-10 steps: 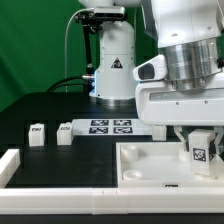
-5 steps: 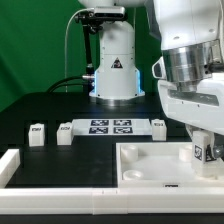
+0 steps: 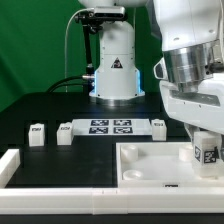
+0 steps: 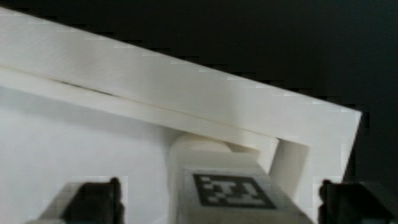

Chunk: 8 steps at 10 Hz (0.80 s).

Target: Assemble one leg

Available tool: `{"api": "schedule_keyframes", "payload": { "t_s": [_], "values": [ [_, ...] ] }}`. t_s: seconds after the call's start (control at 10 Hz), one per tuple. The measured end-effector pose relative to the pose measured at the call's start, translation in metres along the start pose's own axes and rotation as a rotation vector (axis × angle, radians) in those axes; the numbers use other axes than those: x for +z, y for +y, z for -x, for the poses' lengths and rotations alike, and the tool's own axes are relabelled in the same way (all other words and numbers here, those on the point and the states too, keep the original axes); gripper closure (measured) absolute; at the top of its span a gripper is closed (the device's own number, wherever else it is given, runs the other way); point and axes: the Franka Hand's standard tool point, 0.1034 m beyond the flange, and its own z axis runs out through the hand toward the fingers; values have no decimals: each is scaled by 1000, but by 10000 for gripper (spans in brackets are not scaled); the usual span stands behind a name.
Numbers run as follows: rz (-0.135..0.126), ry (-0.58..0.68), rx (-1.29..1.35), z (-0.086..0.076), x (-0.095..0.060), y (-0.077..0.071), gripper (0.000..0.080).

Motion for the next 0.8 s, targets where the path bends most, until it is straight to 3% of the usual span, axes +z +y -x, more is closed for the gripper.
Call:
{"api": "schedule_keyframes", "payload": {
  "t_s": [0.8],
  "values": [
    [56, 25, -1085, -4, 7, -2, 150]
  ]
}}
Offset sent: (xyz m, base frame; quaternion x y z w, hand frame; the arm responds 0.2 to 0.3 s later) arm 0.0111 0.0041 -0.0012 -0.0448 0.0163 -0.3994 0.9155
